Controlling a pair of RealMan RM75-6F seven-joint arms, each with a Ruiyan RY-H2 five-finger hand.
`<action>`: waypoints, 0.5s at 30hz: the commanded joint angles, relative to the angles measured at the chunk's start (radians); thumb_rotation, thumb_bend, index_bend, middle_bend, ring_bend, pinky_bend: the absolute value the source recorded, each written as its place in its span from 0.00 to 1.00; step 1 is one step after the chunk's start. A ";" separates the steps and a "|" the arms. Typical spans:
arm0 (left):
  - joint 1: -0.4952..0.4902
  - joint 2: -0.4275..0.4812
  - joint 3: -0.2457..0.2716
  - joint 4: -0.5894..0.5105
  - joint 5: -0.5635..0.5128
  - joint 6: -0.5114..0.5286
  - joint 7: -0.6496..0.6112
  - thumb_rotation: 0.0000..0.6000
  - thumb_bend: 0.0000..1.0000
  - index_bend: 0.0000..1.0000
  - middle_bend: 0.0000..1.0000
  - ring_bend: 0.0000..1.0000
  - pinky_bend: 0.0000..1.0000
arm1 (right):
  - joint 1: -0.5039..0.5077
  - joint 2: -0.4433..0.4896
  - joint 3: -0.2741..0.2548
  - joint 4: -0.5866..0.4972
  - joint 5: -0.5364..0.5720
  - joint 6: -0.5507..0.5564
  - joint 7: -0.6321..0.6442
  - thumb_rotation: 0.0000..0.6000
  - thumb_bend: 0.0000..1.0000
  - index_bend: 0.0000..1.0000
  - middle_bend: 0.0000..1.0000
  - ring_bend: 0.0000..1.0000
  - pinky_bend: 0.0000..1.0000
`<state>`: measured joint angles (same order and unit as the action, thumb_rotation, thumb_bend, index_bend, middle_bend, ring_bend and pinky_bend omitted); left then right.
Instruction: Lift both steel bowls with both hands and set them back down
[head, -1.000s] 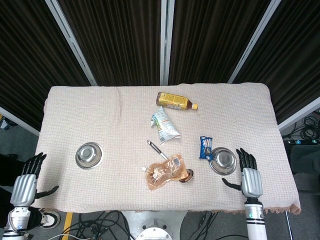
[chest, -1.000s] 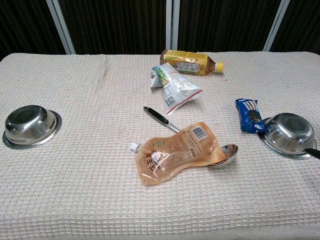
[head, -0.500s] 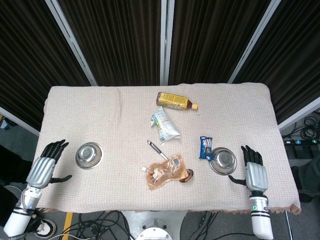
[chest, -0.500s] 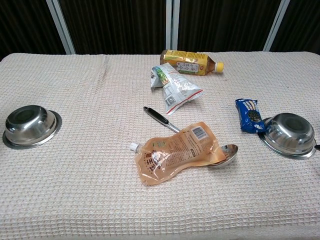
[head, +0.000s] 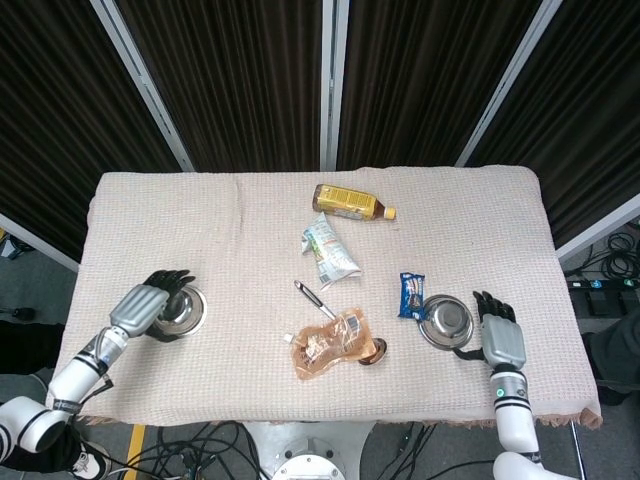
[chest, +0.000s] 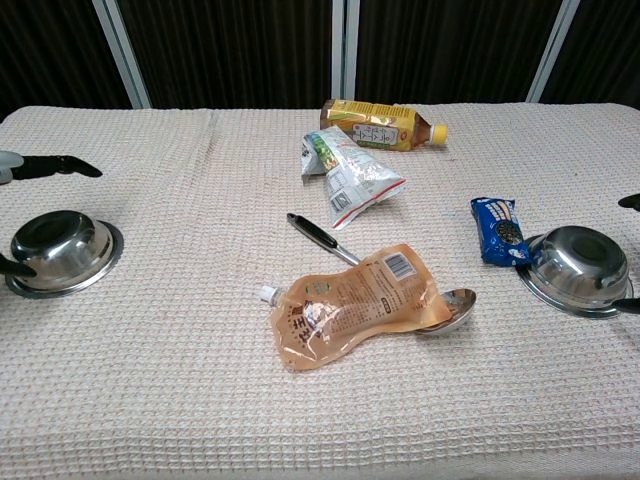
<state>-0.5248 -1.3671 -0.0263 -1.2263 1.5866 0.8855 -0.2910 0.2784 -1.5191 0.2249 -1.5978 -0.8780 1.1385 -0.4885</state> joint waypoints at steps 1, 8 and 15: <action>-0.034 -0.009 0.013 0.034 -0.012 -0.049 -0.007 1.00 0.00 0.10 0.03 0.00 0.07 | 0.024 -0.001 0.005 -0.007 0.034 -0.011 -0.025 1.00 0.00 0.00 0.00 0.00 0.00; -0.059 -0.028 0.036 0.093 -0.040 -0.103 -0.026 1.00 0.00 0.15 0.04 0.00 0.08 | 0.075 -0.002 0.006 -0.015 0.083 -0.036 -0.054 1.00 0.00 0.00 0.00 0.00 0.00; -0.066 -0.047 0.061 0.126 -0.042 -0.110 -0.054 1.00 0.00 0.17 0.08 0.00 0.13 | 0.131 0.006 0.001 -0.024 0.154 -0.082 -0.088 1.00 0.00 0.00 0.00 0.00 0.00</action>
<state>-0.5889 -1.4113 0.0317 -1.1033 1.5439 0.7767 -0.3422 0.3987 -1.5157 0.2278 -1.6194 -0.7388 1.0674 -0.5674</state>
